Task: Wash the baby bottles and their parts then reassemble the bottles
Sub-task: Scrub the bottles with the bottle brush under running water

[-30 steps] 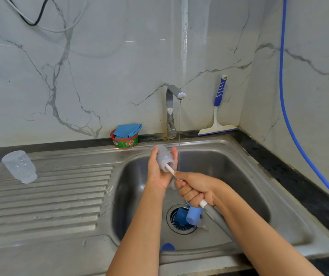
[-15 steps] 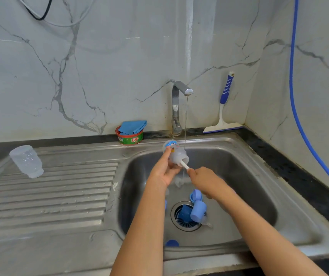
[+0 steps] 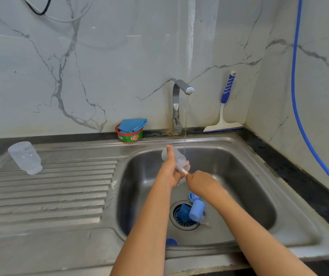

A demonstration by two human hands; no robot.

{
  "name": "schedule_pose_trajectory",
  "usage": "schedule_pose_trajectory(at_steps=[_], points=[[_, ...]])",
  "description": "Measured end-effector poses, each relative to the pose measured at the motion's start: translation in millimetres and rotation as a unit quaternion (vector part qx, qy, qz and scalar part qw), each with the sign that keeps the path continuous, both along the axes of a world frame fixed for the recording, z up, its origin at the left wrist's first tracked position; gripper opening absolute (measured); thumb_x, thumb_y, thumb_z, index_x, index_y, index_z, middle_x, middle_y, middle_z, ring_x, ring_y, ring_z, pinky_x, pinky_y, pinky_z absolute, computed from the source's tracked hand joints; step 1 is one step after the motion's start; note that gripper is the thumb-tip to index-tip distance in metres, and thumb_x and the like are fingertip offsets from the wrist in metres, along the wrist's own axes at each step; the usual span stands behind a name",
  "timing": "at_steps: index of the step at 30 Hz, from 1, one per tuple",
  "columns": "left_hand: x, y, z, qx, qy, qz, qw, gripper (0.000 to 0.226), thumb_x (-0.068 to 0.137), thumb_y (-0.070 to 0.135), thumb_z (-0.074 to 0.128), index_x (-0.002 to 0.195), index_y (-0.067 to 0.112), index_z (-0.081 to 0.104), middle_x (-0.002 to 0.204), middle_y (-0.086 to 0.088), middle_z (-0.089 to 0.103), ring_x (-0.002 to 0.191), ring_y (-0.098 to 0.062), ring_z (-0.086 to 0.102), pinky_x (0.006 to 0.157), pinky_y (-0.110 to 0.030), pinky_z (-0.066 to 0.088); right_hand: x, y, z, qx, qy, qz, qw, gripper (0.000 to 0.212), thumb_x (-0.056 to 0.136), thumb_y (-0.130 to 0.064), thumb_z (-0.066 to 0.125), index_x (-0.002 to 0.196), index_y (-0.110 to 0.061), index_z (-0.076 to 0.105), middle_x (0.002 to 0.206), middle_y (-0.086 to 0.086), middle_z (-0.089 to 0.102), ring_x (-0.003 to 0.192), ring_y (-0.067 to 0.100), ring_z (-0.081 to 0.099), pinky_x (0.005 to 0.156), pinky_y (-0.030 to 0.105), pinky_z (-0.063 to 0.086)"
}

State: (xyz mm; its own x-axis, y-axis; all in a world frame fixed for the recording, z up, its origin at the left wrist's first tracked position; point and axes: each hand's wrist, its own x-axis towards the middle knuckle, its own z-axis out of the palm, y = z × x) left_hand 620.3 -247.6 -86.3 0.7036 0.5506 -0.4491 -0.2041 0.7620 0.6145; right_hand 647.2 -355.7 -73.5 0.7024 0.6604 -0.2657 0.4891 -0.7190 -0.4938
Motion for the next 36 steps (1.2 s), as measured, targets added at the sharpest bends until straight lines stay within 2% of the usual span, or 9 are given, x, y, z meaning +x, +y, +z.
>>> schedule_pose_trajectory(at_steps=[3, 6, 10, 16, 20, 24, 29, 33, 36], points=[[-5, 6, 0, -0.043, -0.053, 0.019, 0.997, 0.055, 0.095, 0.050, 0.047, 0.127, 0.005, 0.047, 0.111, -0.021, 0.057, 0.098, -0.032, 0.058, 0.088, -0.045, 0.051, 0, 2, 0, -0.010, -0.043, 0.011, 0.999, 0.037, 0.101, -0.028, 0.032, 0.066, -0.016, 0.037, 0.075, 0.005, 0.048, 0.072, 0.020, 0.048, 0.055, 0.026, 0.037], [-10, 11, -3, -0.056, -0.083, 0.019, 0.995, 0.050, 0.097, 0.041, 0.046, 0.131, 0.005, 0.042, 0.122, -0.025, 0.051, 0.108, -0.038, 0.054, 0.089, -0.051, 0.049, 2, -1, 2, 0.022, 0.009, -0.009, 1.000, 0.040, 0.101, -0.031, 0.030, 0.067, -0.014, 0.039, 0.067, 0.004, 0.044, 0.054, 0.014, 0.042, 0.049, 0.024, 0.035], [-13, 9, -1, -0.049, -0.073, -0.007, 0.996, 0.060, 0.088, 0.048, 0.062, 0.123, 0.002, 0.048, 0.116, -0.023, 0.056, 0.099, -0.033, 0.060, 0.080, -0.046, 0.055, 2, -7, 11, 0.095, 0.189, -0.059, 0.976, 0.038, 0.098, -0.036, 0.035, 0.068, -0.014, 0.042, 0.052, -0.001, 0.032, 0.037, 0.011, 0.025, 0.037, 0.017, 0.021], [-18, 8, 6, -0.057, -0.129, 0.001, 0.990, 0.070, 0.079, 0.047, 0.071, 0.128, 0.005, 0.045, 0.121, -0.021, 0.058, 0.106, -0.028, 0.062, 0.080, -0.039, 0.058, 4, -13, 22, 0.136, 0.495, -0.020, 0.858, 0.046, 0.101, -0.038, 0.035, 0.058, -0.022, 0.034, 0.044, -0.009, 0.024, 0.031, 0.001, 0.017, 0.028, 0.011, 0.013], [-18, 5, 8, -0.058, -0.131, 0.002, 0.990, 0.062, 0.080, 0.053, 0.066, 0.114, 0.004, 0.051, 0.099, -0.015, 0.062, 0.086, -0.021, 0.063, 0.084, -0.033, 0.054, 2, -13, 22, 0.106, 0.428, -0.021, 0.897, 0.046, 0.100, -0.043, 0.034, 0.061, -0.020, 0.035, 0.046, -0.008, 0.026, 0.033, 0.003, 0.018, 0.029, 0.014, 0.015], [-14, 11, 6, -0.043, -0.093, 0.042, 0.994, 0.054, 0.089, 0.059, 0.052, 0.116, 0.012, 0.049, 0.107, -0.017, 0.057, 0.092, -0.027, 0.059, 0.082, -0.040, 0.054, -2, -10, 16, 0.042, 0.168, -0.023, 0.985, 0.037, 0.098, -0.037, 0.033, 0.070, -0.015, 0.043, 0.053, -0.002, 0.035, 0.037, 0.011, 0.027, 0.037, 0.019, 0.023], [-12, 6, 5, -0.015, -0.101, 0.036, 0.994, 0.045, 0.097, 0.021, 0.052, 0.137, 0.006, 0.037, 0.114, -0.022, 0.054, 0.102, -0.031, 0.057, 0.090, -0.046, 0.049, 2, -3, 2, 0.031, -0.049, -0.021, 0.998, 0.041, 0.101, -0.037, 0.030, 0.077, -0.010, 0.049, 0.068, 0.001, 0.046, 0.056, 0.012, 0.042, 0.054, 0.027, 0.036], [-16, 6, 9, 0.033, -0.081, 0.015, 0.996, 0.044, 0.089, 0.029, 0.067, 0.120, 0.001, 0.053, 0.102, -0.017, 0.063, 0.093, -0.025, 0.062, 0.094, -0.043, 0.051, 3, -8, 16, 0.124, 0.138, -0.027, 0.982, 0.039, 0.099, -0.039, 0.034, 0.070, -0.015, 0.044, 0.054, -0.001, 0.035, 0.042, 0.011, 0.027, 0.041, 0.022, 0.025], [-17, 3, 6, 0.041, -0.055, 0.007, 0.998, 0.048, 0.081, 0.040, 0.073, 0.112, 0.009, 0.055, 0.081, -0.010, 0.060, 0.073, -0.018, 0.058, 0.070, -0.034, 0.056, 3, -10, 19, 0.143, 0.321, -0.018, 0.936, 0.042, 0.099, -0.043, 0.037, 0.064, -0.020, 0.037, 0.048, -0.007, 0.026, 0.036, 0.006, 0.017, 0.032, 0.015, 0.014]])
